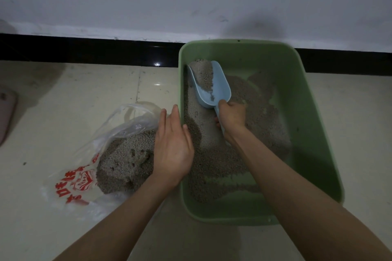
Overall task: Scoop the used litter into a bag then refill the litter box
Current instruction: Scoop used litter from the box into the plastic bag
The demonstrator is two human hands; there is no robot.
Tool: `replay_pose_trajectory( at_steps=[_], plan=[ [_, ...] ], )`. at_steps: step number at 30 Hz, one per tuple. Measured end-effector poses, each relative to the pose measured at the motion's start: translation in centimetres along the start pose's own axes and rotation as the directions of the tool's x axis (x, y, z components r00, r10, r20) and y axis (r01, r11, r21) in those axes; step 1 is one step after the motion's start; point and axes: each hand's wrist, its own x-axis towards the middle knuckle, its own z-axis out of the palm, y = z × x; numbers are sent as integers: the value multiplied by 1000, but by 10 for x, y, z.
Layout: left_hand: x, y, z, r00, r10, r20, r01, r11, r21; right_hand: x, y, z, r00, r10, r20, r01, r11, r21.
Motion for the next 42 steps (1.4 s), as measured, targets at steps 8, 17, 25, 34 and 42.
replay_pose_trajectory(
  at_steps=[8,17,25,34,42],
  plan=[
    [0,0,1,1000,-9,1,9,1000,4,-4,0,2,1000,2,7,-2,1000,13],
    [0,0,1,1000,-6,0,6,1000,5,-9,-5,-11,998,25,55,-23,999,-28],
    [0,-1,-1,1000,-16,14,16,1000,-4,-11,-5,-15,997,-10,79,10,1000,-7],
    [-1,1,-2,1000,-22,11,22,1000,-6,-4,8,-55,992,-121,36,124,990,-73],
    [-1,1,-2,1000,-25,17,25,1000,-5,20,4,-65,1000,-20,6,21,966,-257]
  ],
)
